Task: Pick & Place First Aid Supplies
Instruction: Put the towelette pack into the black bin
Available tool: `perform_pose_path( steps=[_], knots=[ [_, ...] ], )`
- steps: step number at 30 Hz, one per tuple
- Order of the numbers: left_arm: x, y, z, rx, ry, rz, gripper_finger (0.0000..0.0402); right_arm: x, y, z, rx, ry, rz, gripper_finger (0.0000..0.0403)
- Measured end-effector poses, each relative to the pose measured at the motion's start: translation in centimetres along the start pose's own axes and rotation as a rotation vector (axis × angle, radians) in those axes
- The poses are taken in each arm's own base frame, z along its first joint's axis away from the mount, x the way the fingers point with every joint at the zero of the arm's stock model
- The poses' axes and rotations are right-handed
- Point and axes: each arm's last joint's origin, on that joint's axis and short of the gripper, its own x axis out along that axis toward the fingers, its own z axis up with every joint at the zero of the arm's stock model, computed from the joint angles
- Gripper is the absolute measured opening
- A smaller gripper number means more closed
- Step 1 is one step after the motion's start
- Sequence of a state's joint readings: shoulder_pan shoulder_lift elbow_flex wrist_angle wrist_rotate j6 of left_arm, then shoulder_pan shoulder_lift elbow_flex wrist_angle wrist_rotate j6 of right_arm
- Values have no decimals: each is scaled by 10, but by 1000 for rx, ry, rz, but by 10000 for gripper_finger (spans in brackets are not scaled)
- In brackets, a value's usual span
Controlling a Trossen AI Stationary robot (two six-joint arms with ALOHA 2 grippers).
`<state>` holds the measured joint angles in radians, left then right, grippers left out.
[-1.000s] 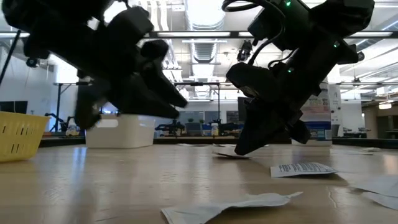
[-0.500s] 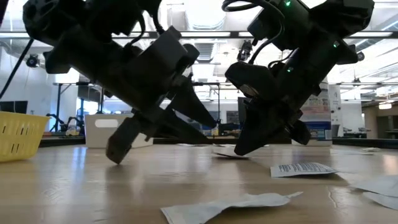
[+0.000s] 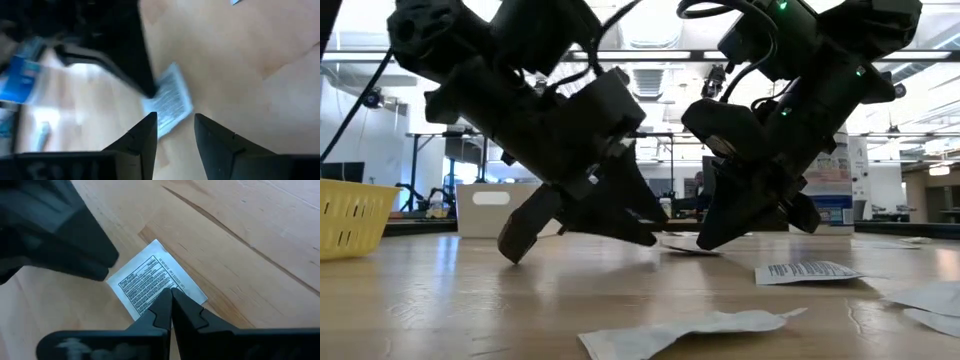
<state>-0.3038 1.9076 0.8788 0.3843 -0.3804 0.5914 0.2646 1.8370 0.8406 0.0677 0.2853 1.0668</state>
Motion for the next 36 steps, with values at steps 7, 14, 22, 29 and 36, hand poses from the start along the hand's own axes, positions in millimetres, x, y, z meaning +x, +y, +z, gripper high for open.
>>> perform_pose_path(
  steps=[7, 14, 22, 29, 36],
  knots=[
    [4, 6, 1, 6, -11, -103, 133, 0, 0, 0, 0, -1, 1, 8],
    [10, 13, -5, 64, -21, -110, 133, 0, 3, 2, 8, -15, 33, 8],
    [15, 20, -15, 62, 23, -105, 133, 0, 5, 2, 24, -4, 52, 8],
    [16, 20, -17, 67, 31, -118, 133, 0, 4, 2, 2, -2, 53, 8],
    [16, 19, -18, -23, 35, -145, 125, -10, 9, 7, -47, -21, 82, 8]
  ],
)
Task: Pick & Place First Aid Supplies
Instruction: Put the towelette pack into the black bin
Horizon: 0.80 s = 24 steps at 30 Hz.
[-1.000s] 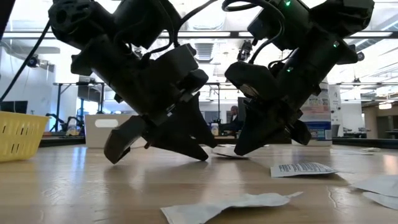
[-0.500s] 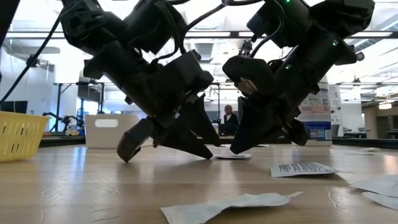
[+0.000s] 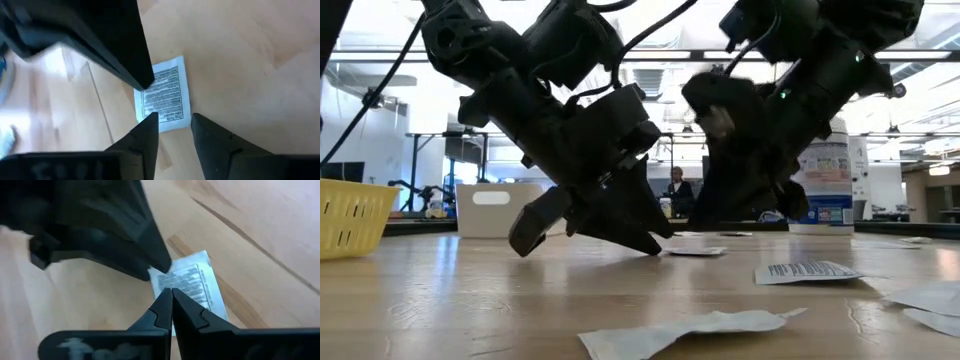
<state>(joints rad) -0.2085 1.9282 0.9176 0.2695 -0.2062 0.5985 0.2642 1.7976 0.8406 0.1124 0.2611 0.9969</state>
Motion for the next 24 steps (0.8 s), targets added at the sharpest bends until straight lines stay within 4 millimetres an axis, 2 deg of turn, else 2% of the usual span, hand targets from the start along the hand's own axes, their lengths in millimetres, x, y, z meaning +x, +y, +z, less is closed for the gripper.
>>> perform_pose_path(
  steps=[11, 15, 24],
  knots=[
    [0, -2, -1, -377, -2, -37, 38, -38, 0, 14, -73, 23, -41, 8],
    [0, -2, -1, -507, 6, -40, 7, -42, -1, 14, -65, 32, -57, 8],
    [0, -3, -2, -576, 5, -54, 5, -38, -7, 20, -26, 56, -57, 11]
  ],
)
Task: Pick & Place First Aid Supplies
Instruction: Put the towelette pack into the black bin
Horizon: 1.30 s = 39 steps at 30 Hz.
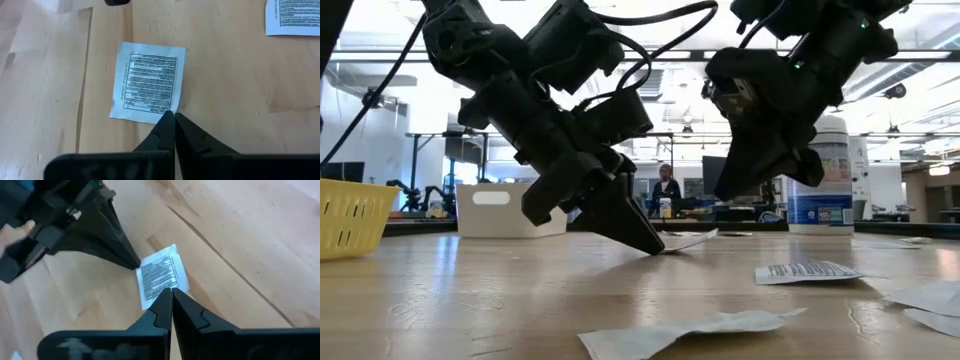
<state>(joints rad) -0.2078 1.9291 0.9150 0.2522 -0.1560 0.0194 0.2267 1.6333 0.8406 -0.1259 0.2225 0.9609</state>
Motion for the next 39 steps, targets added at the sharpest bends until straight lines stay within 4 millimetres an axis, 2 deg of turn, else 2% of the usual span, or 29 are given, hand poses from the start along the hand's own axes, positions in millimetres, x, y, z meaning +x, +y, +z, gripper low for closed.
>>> perform_pose_path(
  steps=[7, 11, 19, 25, 30, 39],
  knots=[
    [0, 0, 0, -3, 0, -1, 3, 5, -13, 15, 98, 107, 55, 55],
    [0, 0, 0, -4, 0, -1, 1, 8, -23, 22, 156, 105, 37, 87],
    [0, 0, 0, -10, 0, -2, 1, 11, -33, 19, 234, 113, 8, 122],
    [0, 0, 0, -19, 0, -2, 1, 18, -33, 10, 278, 79, 60, 130],
    [0, 0, -1, -23, 0, -2, 1, 36, -34, 2, 279, 84, 63, 126],
    [0, 0, -1, -24, 0, -2, 1, 44, -28, 3, 278, 94, 132, 111]
  ],
)
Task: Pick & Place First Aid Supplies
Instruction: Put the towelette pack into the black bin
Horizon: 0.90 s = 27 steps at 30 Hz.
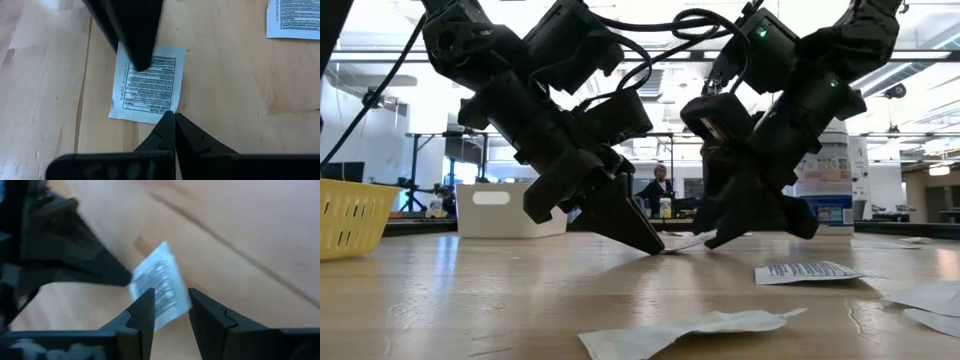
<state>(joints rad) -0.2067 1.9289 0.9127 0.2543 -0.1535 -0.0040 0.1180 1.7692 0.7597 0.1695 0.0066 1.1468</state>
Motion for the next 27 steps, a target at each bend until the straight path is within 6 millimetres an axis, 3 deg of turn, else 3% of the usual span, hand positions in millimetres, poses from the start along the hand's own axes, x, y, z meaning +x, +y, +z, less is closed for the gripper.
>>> perform_pose_path(
  steps=[6, 16, 27],
  knots=[
    [0, 0, 0, -1, -3, 0, 1, 0, 1, 0, -11, 10, 13, 87],
    [0, 0, 4, -1, -22, 3, 9, 0, 1, 0, -50, 8, 19, 14],
    [-6, 2, 11, -3, -41, 5, 70, -6, 5, 1, -104, 19, 37, 9]
  ],
)
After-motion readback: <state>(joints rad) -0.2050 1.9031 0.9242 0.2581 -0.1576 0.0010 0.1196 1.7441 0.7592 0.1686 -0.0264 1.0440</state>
